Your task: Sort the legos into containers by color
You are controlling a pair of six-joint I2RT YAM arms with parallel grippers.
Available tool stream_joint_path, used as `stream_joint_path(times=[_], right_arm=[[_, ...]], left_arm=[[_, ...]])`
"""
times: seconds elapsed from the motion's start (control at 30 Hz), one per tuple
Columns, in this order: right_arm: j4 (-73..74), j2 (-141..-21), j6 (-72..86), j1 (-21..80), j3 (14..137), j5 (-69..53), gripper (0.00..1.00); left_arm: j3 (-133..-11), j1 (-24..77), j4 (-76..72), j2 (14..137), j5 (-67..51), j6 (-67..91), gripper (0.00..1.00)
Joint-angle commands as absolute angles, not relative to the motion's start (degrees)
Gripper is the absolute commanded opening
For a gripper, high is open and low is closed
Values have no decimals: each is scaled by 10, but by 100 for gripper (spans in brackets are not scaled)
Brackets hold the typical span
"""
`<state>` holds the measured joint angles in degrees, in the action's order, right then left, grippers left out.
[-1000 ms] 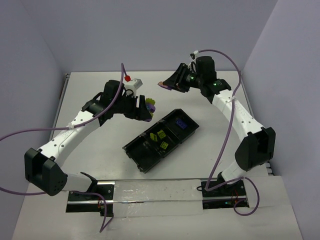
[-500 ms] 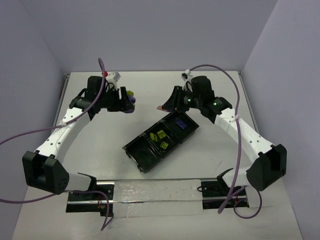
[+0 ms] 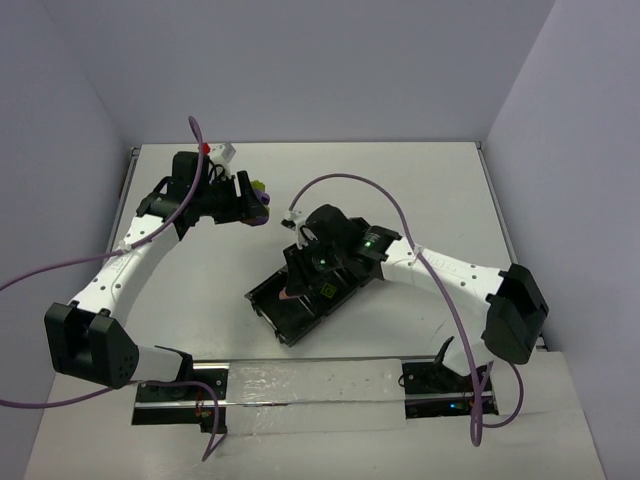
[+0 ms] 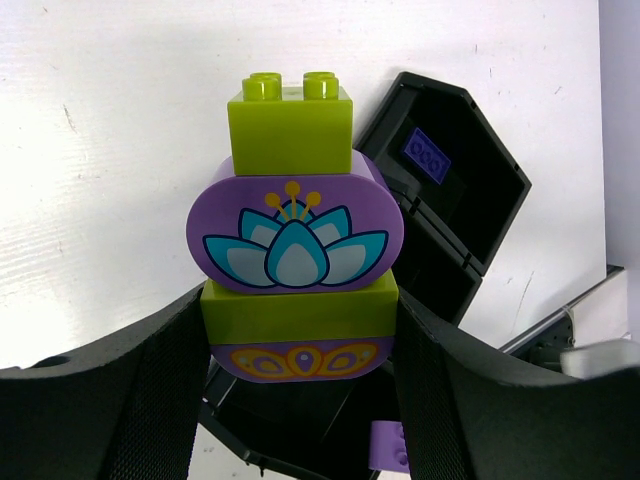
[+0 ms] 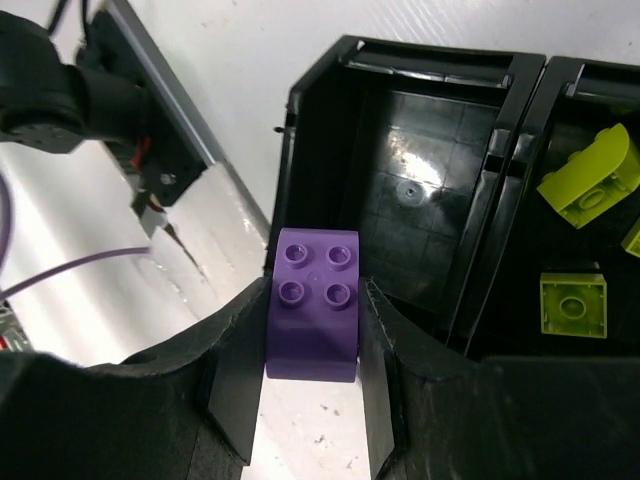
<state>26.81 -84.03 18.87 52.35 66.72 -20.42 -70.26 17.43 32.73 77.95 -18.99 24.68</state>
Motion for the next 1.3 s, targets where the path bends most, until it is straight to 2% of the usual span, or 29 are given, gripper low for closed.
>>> stream_joint_path(times=[0.0, 0.07, 0.1, 0.17, 0.2, 0.23, 0.37, 0.5, 0.7, 0.8, 1.0, 1.27], right_arm=[[268, -860, 167, 537, 677, -178, 8], [268, -869, 165, 542, 679, -178, 18], [269, -875, 163, 546, 679, -178, 32], [271, -881, 161, 549, 681, -177, 46], [273, -882, 161, 551, 683, -174, 57], [274, -881, 162, 553, 685, -169, 64], [283, -856, 161, 549, 698, -132, 69], [292, -820, 164, 511, 708, -126, 68], [284, -763, 199, 384, 720, -178, 65], [302, -781, 230, 345, 762, -188, 66], [317, -853, 300, 329, 878, -192, 69], [305, -933, 373, 328, 986, -184, 72]], left_arm=[[-734, 169, 297, 767, -208, 254, 0], [-734, 168, 297, 768, -208, 253, 0], [-734, 167, 297, 769, -209, 254, 0], [-735, 166, 296, 769, -212, 255, 0], [-735, 166, 295, 769, -214, 255, 0], [-734, 166, 293, 770, -217, 255, 0], [-731, 166, 292, 771, -222, 252, 0], [-729, 165, 293, 771, -232, 248, 0], [-711, 167, 272, 759, -289, 230, 0], [-691, 176, 243, 742, -327, 208, 0], [-681, 188, 237, 730, -369, 174, 0], [-688, 207, 245, 741, -364, 164, 0]])
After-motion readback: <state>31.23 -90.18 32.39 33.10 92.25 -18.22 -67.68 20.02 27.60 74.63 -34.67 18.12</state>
